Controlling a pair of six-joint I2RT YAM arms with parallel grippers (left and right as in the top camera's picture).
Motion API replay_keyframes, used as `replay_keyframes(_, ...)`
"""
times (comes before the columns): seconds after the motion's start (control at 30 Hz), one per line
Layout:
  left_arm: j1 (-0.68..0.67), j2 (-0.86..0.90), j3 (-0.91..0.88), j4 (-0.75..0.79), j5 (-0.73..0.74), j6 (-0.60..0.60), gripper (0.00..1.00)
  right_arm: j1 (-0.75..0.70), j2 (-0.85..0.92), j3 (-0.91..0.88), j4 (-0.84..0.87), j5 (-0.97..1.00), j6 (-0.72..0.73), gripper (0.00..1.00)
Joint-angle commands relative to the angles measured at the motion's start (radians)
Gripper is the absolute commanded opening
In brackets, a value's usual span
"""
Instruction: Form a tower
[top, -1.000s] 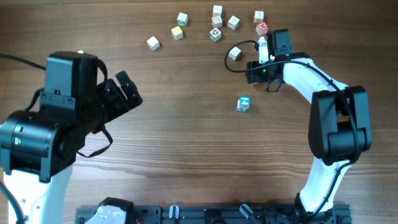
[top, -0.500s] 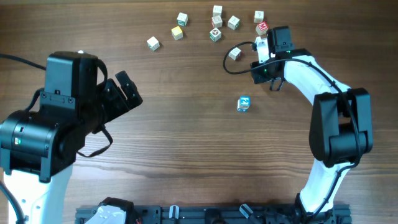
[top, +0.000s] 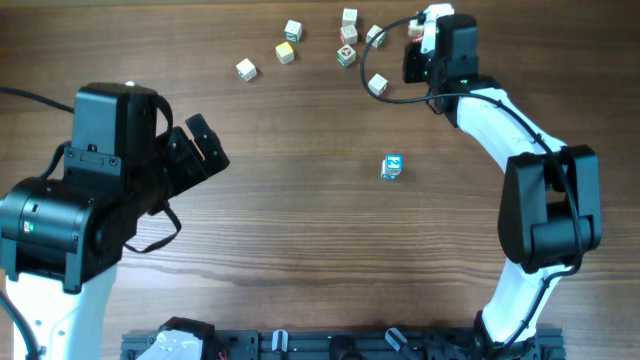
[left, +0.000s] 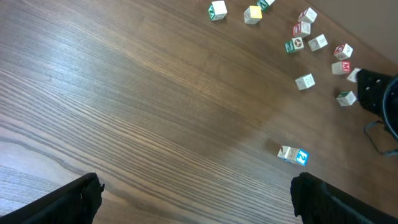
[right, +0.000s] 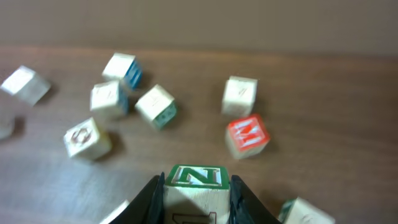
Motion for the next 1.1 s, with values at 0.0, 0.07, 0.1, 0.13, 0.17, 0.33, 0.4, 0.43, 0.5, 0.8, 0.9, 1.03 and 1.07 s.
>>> replay_keyframes(0.0, -0.005, 0.0, 0.0, 0.001, -0.014, -0.002, 1.0, 0.038, -0.052, 0.007, 0.024, 0.157, 0.019, 0.05)
replay_keyframes(0.07, -0.004, 0.0, 0.0, 0.001, -0.014, -0.002, 1.0, 0.058, -0.122, 0.007, -0.003, 0.156, 0.043, 0.04)
replay_keyframes(0.1, -0.005, 0.0, 0.0, 0.001, -0.014, -0.002, 1.0, 0.067, -0.179, 0.007, 0.0, 0.157, 0.04, 0.04)
replay_keyframes(0.13, -0.004, 0.0, 0.0, 0.001, -0.014, -0.002, 1.0, 0.072, -0.238, 0.007, 0.001, 0.157, 0.039, 0.04)
replay_keyframes(0.17, -0.005, 0.0, 0.0, 0.001, -0.014, -0.002, 1.0, 0.073, -0.323, 0.007, 0.001, 0.157, 0.029, 0.04)
replay_keyframes(0.33, -0.004, 0.0, 0.0, 0.001, -0.014, -0.002, 1.0, 0.073, -0.637, 0.007, -0.145, 0.165, -0.013, 0.05)
replay_keyframes(0.4, -0.005, 0.0, 0.0, 0.001, -0.014, -0.002, 1.0, 0.072, -0.663, 0.006, -0.281, 0.209, -0.011, 0.05)
replay_keyframes(0.43, -0.004, 0.0, 0.0, 0.001, -0.014, -0.002, 1.0, 0.072, -0.654, -0.001, -0.342, 0.238, 0.003, 0.05)
replay_keyframes(0.5, -0.004, 0.0, 0.0, 0.001, -0.014, -0.002, 1.0, 0.072, -0.601, -0.146, -0.302, 0.264, 0.08, 0.05)
replay_keyframes(0.8, -0.004, 0.0, 0.0, 0.001, -0.014, -0.002, 1.0, 0.066, -0.178, -0.615, 0.561, 0.301, 0.119, 0.05)
replay_keyframes(0.9, -0.005, 0.0, 0.0, 0.001, -0.014, -0.002, 1.0, 0.058, -0.074, -0.615, 0.652, 0.303, 0.123, 0.05)
replay_keyframes(1.03, -0.005, 0.0, 0.0, 0.001, -0.014, -0.002, 1.0, 0.04, -0.053, -0.615, 0.649, 0.303, 0.165, 0.14)
replay_keyframes(1.07, -0.005, 0.0, 0.0, 0.001, -0.014, -0.002, 1.0, 0.038, -0.053, -0.615, 0.65, 0.303, 0.174, 0.16)
